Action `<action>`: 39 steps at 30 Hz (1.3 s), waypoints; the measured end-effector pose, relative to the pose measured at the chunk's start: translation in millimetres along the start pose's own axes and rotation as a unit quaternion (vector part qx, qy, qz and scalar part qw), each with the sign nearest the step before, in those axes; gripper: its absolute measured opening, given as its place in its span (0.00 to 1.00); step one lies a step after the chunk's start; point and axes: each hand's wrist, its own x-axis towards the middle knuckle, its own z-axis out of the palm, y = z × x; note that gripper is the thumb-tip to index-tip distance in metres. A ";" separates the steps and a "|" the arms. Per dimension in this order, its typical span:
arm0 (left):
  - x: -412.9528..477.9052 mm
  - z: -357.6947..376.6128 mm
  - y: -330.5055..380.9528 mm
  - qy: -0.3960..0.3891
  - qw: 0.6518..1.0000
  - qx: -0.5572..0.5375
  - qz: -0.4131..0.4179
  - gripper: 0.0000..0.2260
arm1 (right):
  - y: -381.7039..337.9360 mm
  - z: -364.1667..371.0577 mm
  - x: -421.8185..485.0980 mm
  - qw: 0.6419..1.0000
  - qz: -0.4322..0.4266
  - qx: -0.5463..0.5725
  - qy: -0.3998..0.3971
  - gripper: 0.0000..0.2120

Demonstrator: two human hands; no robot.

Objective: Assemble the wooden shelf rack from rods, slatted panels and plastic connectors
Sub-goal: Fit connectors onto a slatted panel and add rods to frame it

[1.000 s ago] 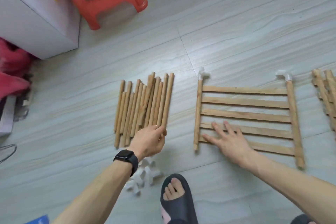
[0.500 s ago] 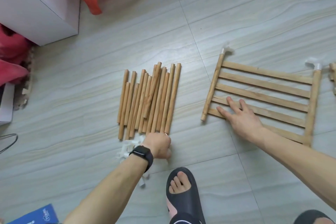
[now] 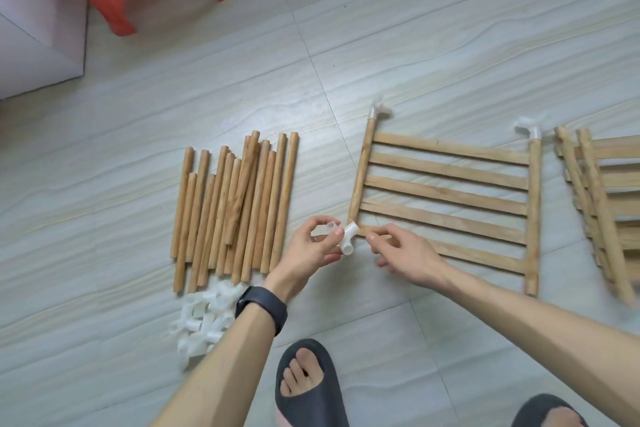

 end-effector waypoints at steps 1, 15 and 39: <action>-0.4 7.0 -5.1 -0.005 1.000 -0.012 -0.004 0.10 | -1.5 0.7 -2.5 0.997 0.021 0.070 -0.031 0.14; -3.7 30.6 -16.4 0.029 0.993 -0.106 -0.039 0.09 | 7.7 12.5 -7.5 0.991 0.000 0.120 -0.058 0.10; -22.9 -1.6 -34.2 -0.038 0.988 0.138 -0.061 0.12 | 13.2 23.8 -16.2 0.983 0.044 0.138 -0.110 0.08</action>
